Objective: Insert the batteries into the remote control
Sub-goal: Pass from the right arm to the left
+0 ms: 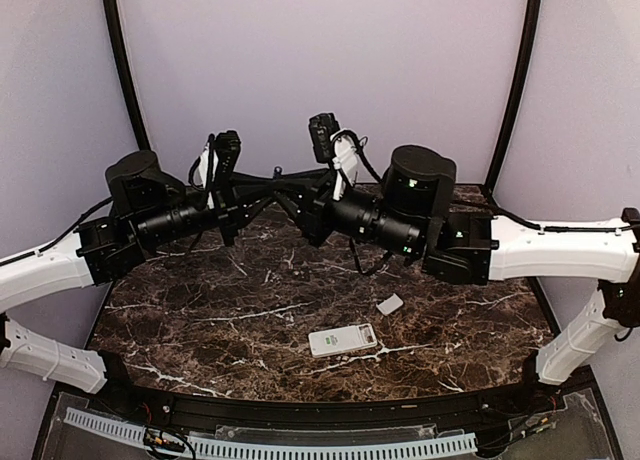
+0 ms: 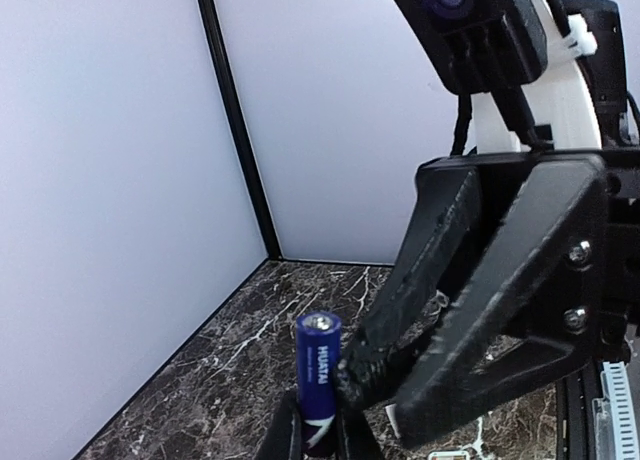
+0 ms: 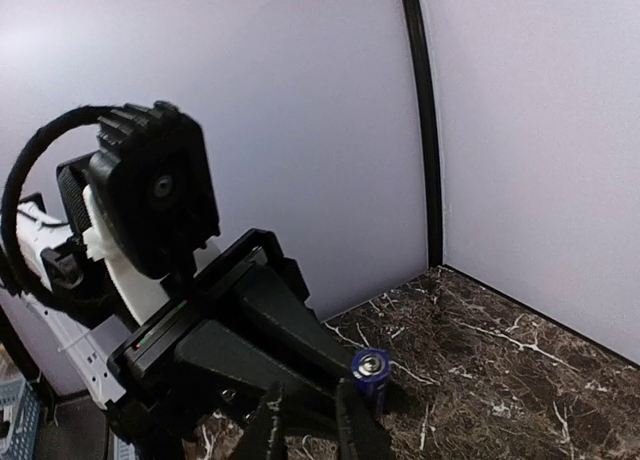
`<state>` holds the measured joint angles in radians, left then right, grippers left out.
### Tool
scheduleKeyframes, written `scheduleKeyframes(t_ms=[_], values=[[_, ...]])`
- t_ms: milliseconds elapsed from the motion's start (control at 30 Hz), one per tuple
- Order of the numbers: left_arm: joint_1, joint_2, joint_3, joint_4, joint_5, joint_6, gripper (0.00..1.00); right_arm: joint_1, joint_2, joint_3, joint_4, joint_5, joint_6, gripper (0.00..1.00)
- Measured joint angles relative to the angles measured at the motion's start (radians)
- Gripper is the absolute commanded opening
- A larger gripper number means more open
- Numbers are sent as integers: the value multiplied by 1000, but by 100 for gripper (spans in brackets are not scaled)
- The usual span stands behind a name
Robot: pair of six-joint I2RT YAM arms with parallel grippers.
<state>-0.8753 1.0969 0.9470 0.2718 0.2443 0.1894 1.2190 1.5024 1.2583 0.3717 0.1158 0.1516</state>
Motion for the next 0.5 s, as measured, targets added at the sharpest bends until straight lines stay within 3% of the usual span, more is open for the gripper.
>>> scheduleKeyframes(t_ms=[133, 333, 500], values=[[2, -19, -1, -40, -31, 84, 0, -26, -27, 86, -205, -56, 51, 41], [-7, -51, -18, -120, -106, 283, 0, -156, -53, 280, -558, -125, 172, 48], [-17, -47, -18, -160, -175, 389, 0, -156, 11, 439, -750, -188, 245, 57]])
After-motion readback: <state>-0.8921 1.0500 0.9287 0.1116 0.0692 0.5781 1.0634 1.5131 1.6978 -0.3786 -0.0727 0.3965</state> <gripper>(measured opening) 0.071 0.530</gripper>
